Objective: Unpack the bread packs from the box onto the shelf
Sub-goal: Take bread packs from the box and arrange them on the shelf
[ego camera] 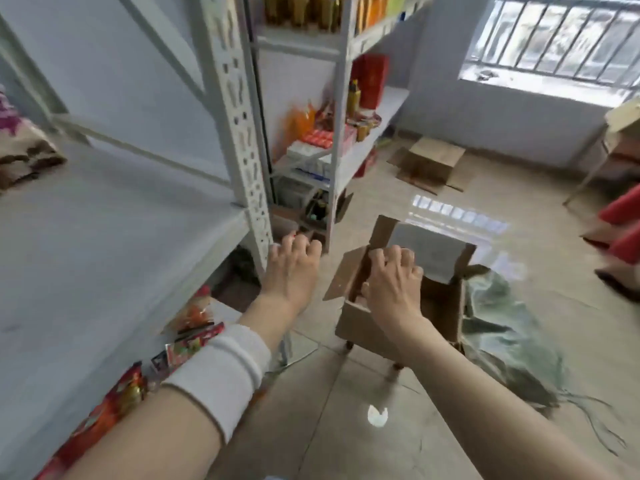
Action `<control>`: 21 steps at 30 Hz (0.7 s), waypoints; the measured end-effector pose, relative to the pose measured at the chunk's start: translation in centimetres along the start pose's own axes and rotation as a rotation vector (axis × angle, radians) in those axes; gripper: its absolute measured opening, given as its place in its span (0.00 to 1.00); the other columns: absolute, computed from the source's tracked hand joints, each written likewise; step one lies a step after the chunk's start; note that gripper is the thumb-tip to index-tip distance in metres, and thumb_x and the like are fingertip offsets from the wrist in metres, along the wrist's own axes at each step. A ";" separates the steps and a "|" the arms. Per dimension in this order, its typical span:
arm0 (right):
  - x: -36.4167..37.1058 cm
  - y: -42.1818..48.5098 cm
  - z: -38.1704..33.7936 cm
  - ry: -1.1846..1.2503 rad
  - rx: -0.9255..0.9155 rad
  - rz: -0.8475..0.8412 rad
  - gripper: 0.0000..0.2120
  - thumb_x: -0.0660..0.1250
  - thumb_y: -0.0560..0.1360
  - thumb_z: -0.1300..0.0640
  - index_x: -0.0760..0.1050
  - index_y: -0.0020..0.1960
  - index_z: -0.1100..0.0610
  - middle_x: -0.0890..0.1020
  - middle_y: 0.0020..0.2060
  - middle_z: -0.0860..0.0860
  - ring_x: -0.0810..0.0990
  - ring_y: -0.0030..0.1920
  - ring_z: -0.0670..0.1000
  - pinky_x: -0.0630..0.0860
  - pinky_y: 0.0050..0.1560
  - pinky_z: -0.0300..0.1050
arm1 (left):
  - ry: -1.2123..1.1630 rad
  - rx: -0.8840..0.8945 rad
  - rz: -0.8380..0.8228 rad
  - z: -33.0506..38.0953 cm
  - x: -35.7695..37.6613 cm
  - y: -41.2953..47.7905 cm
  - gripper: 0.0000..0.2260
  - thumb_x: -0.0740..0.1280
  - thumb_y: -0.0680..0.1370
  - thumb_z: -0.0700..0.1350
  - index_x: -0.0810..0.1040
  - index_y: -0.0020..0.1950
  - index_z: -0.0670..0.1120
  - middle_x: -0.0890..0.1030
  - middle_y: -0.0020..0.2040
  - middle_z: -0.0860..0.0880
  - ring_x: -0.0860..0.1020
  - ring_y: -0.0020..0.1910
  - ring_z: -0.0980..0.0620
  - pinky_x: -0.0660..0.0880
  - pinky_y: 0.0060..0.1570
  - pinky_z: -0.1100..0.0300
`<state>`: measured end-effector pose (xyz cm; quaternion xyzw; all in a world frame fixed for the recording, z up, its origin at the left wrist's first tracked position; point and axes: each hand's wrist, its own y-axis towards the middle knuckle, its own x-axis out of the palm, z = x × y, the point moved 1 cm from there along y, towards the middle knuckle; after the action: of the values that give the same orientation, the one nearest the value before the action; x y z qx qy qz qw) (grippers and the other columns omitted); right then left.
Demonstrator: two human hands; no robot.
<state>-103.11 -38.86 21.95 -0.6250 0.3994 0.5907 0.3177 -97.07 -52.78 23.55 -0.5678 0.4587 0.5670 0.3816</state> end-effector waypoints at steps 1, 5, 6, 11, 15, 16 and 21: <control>1.0 0.3 3.2 -0.014 0.058 -0.018 0.22 0.64 0.74 0.58 0.64 0.66 0.57 0.67 0.63 0.57 0.64 0.64 0.60 0.67 0.58 0.55 | -0.005 0.041 -0.036 2.5 1.4 1.5 0.13 0.58 0.79 0.45 0.66 0.63 0.46 0.71 0.62 0.44 0.67 0.63 0.43 0.64 0.61 0.49; 5.2 1.9 13.2 -0.051 0.250 -0.129 0.20 0.64 0.74 0.58 0.65 0.64 0.55 0.67 0.63 0.56 0.65 0.63 0.58 0.67 0.59 0.54 | -0.013 0.175 -0.149 10.2 7.0 6.8 0.12 0.60 0.78 0.44 0.66 0.62 0.46 0.73 0.60 0.44 0.70 0.60 0.44 0.67 0.57 0.51; 6.4 2.4 15.0 -0.065 0.281 -0.164 0.21 0.65 0.73 0.58 0.65 0.64 0.55 0.68 0.62 0.56 0.65 0.63 0.58 0.67 0.59 0.54 | -0.023 0.197 -0.182 11.7 8.5 8.2 0.13 0.60 0.78 0.44 0.66 0.62 0.46 0.73 0.60 0.44 0.70 0.59 0.44 0.68 0.56 0.51; 13.0 7.1 21.6 -0.135 0.368 -0.306 0.23 0.67 0.71 0.56 0.65 0.64 0.55 0.68 0.61 0.55 0.65 0.62 0.57 0.68 0.58 0.51 | -0.083 0.271 -0.288 16.8 16.8 16.0 0.16 0.63 0.77 0.45 0.66 0.64 0.46 0.73 0.61 0.43 0.71 0.59 0.45 0.69 0.57 0.53; 20.4 11.0 24.7 -0.129 0.431 -0.471 0.22 0.66 0.72 0.57 0.64 0.64 0.54 0.68 0.61 0.55 0.66 0.61 0.57 0.68 0.55 0.51 | -0.112 0.296 -0.440 19.4 25.2 21.6 0.16 0.63 0.77 0.46 0.66 0.64 0.46 0.73 0.61 0.44 0.71 0.59 0.44 0.69 0.56 0.53; 22.4 11.9 25.2 -0.107 0.430 -0.491 0.22 0.66 0.72 0.57 0.65 0.64 0.54 0.68 0.61 0.54 0.66 0.61 0.57 0.68 0.55 0.50 | -0.109 0.306 -0.461 19.9 27.4 22.8 0.15 0.62 0.77 0.46 0.66 0.63 0.46 0.73 0.60 0.44 0.71 0.58 0.45 0.69 0.56 0.53; 33.6 15.6 27.3 -0.004 0.464 -0.607 0.18 0.65 0.74 0.57 0.66 0.62 0.55 0.70 0.60 0.54 0.67 0.60 0.57 0.67 0.51 0.49 | -0.132 0.330 -0.598 22.9 38.9 27.7 0.16 0.63 0.77 0.48 0.67 0.62 0.45 0.73 0.59 0.45 0.71 0.58 0.45 0.68 0.55 0.53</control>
<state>-130.59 -26.75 -12.93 -0.6252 0.3185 0.3649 0.6121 -132.72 -42.31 -14.20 -0.5700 0.3319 0.3840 0.6461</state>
